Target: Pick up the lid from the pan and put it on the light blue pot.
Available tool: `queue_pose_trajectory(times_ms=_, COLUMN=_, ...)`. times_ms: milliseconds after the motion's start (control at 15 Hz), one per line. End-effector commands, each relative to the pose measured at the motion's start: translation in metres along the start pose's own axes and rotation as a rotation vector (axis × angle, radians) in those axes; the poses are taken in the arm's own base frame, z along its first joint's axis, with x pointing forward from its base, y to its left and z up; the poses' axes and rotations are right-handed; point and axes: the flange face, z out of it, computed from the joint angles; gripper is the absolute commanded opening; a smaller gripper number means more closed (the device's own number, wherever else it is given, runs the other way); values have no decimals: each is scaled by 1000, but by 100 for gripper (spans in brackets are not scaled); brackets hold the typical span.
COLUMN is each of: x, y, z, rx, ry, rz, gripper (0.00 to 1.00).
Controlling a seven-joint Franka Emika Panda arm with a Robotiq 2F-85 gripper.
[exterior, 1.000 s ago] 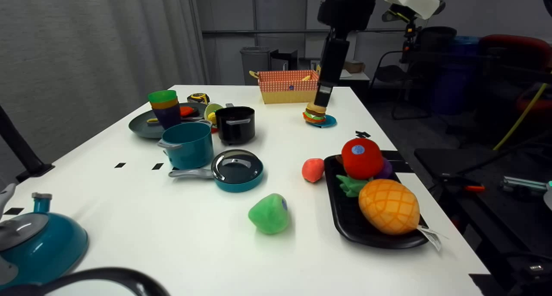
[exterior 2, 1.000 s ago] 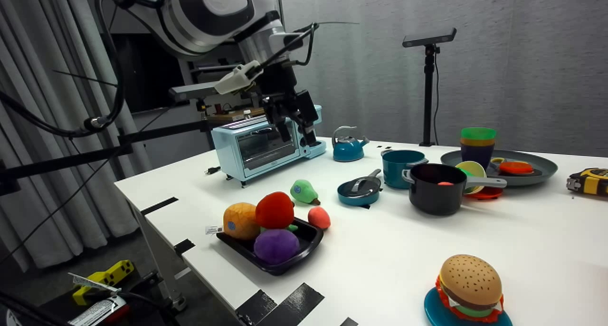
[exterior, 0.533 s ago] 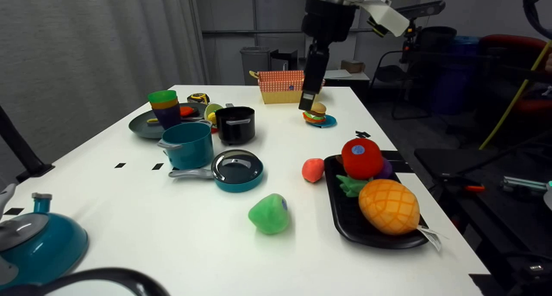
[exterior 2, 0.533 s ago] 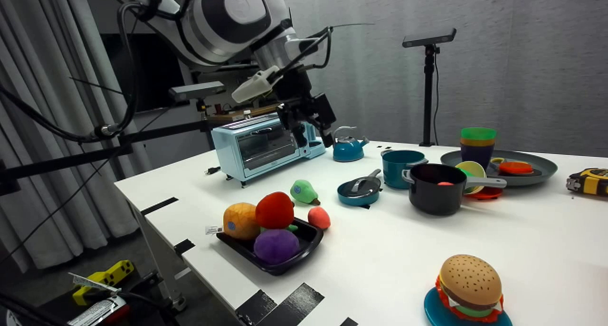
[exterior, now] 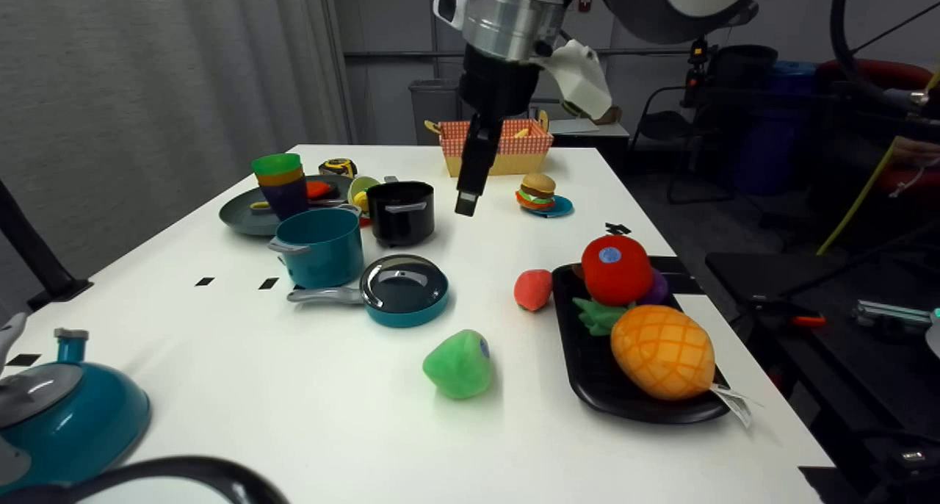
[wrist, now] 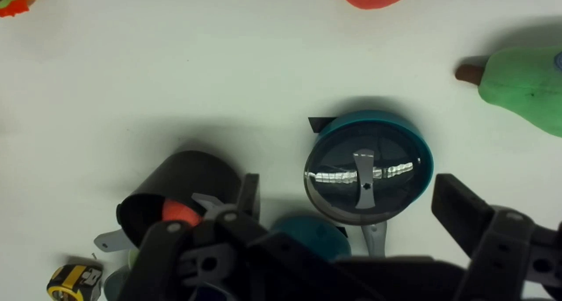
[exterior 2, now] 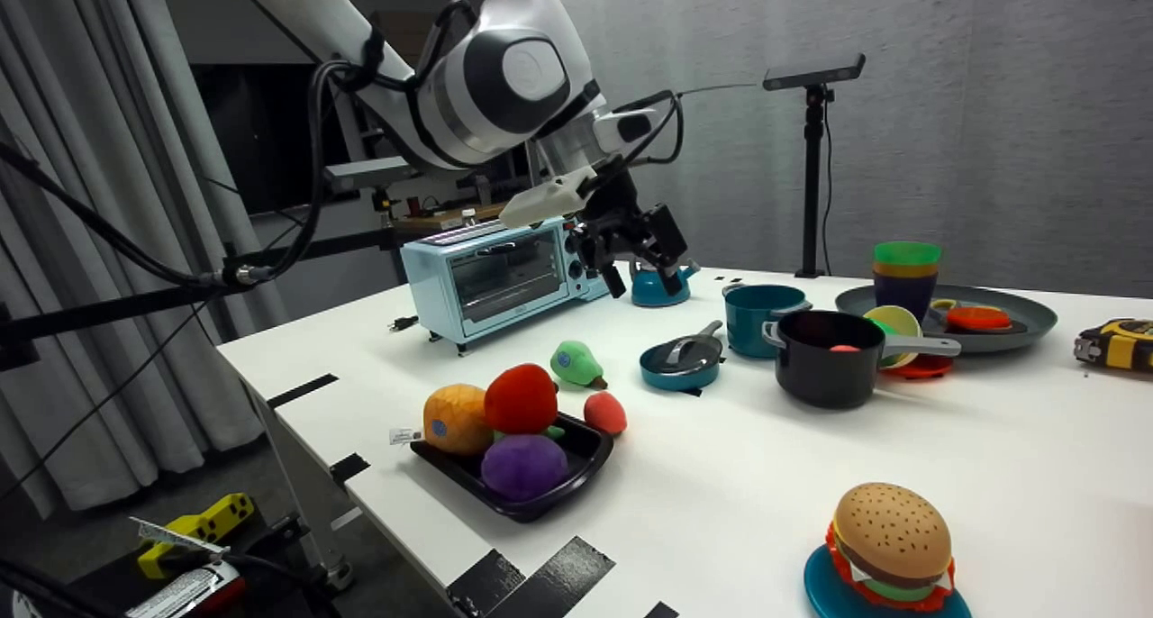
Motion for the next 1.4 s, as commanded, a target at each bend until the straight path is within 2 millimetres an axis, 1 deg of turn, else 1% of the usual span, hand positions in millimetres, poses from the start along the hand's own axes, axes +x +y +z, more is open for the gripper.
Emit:
queue_pose_trajectory(times_ms=0, x=28, y=-3, z=26, rx=-10, ry=29, rz=7, gripper=100)
queue_pose_trajectory(times_ms=133, x=37, y=-5, z=34, rx=-19, ry=45, rz=2, gripper=100)
queue_pose_trajectory(times_ms=200, x=21, y=-3, z=25, rx=-3, ry=12, rz=-7, gripper=100)
queue_pose_trajectory(times_ms=400, x=30, y=-5, z=34, rx=-7, ry=19, rz=-11, gripper=100)
queue_pose_trajectory(times_ms=600, x=32, y=-6, z=38, rx=-8, ry=18, rz=-26, gripper=100)
queue_pose_trajectory(times_ms=1067, x=43, y=-33, z=57, rx=-14, ry=12, rz=-80, gripper=100)
queue_pose_trajectory(times_ms=1333, x=52, y=-38, z=67, rx=-20, ry=12, rz=-85, gripper=100)
